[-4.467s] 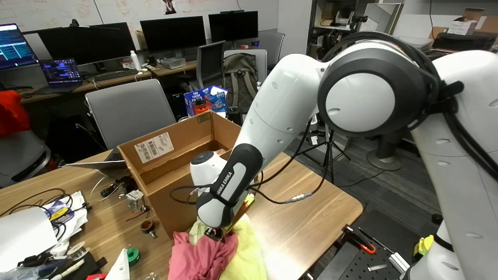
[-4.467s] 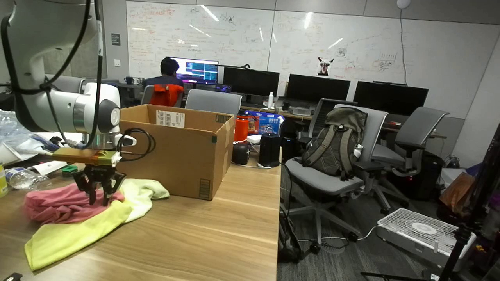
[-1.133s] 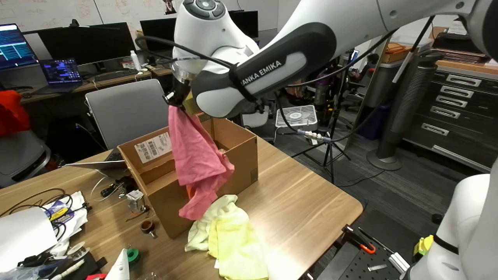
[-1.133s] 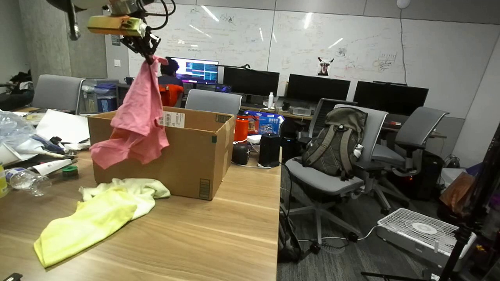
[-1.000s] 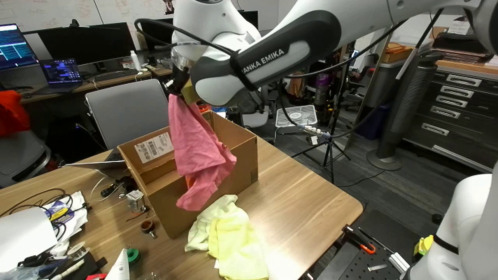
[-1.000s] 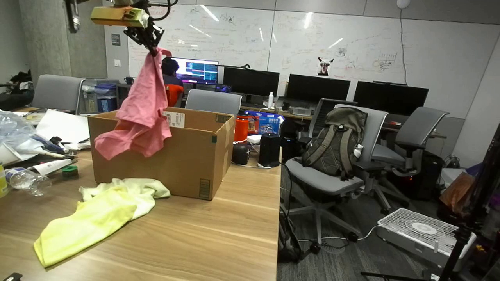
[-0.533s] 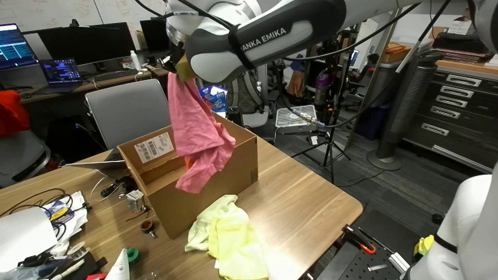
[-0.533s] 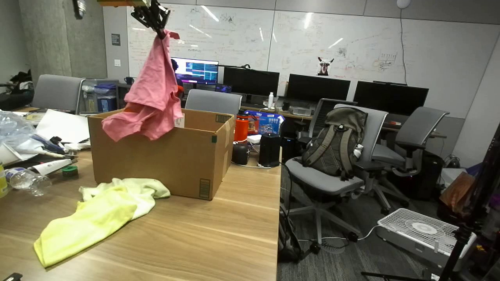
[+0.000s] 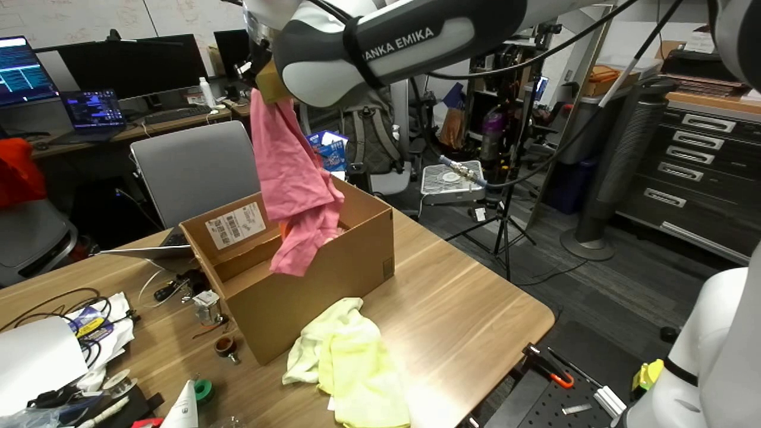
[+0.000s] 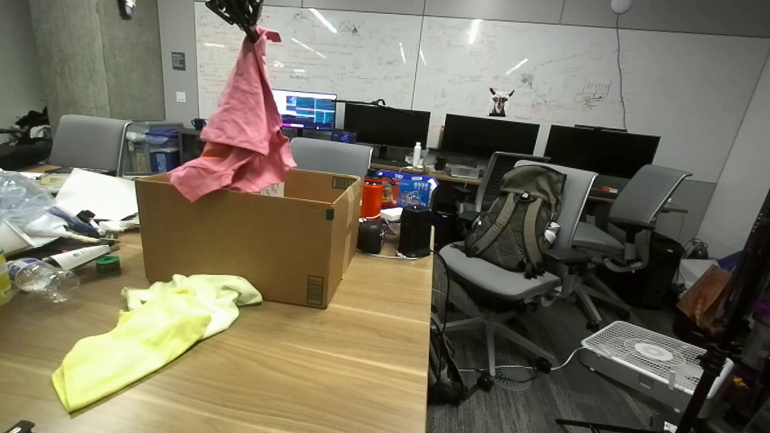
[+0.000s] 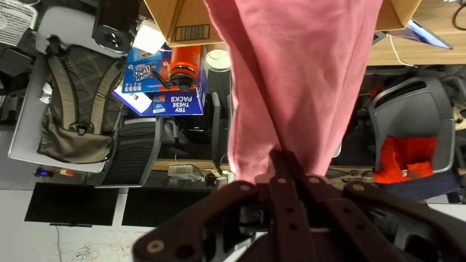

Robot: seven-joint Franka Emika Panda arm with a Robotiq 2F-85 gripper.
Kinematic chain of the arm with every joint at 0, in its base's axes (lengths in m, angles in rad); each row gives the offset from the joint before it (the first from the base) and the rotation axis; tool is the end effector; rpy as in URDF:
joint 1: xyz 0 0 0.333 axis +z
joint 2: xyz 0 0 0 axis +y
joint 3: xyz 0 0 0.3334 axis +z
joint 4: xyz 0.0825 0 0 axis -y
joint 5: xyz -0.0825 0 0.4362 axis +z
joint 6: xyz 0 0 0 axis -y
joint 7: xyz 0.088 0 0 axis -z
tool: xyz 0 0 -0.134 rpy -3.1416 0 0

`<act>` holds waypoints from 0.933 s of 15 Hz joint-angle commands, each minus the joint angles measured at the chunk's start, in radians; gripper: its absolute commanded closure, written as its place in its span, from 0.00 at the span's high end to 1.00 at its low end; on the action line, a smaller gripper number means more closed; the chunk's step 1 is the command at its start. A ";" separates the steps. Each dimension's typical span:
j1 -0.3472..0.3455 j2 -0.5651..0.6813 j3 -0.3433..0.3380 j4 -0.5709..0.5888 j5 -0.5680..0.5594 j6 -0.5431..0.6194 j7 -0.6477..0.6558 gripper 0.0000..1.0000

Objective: Pick up the clothes from the table and put them in the box

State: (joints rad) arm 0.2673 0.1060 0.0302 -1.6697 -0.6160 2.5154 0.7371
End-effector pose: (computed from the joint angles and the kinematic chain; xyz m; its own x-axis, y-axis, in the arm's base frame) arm 0.6868 0.2051 0.6095 0.6369 -0.0187 0.7707 -0.1027 -0.9928 0.0608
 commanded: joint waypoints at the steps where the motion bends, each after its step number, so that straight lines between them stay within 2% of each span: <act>1: -0.012 0.021 0.021 0.049 -0.055 -0.015 0.063 0.00; 14: -0.011 0.032 0.028 0.087 -0.167 -0.068 0.264 0.00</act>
State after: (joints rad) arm 0.2669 0.1212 0.0408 -1.6301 -0.7423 2.4771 0.9425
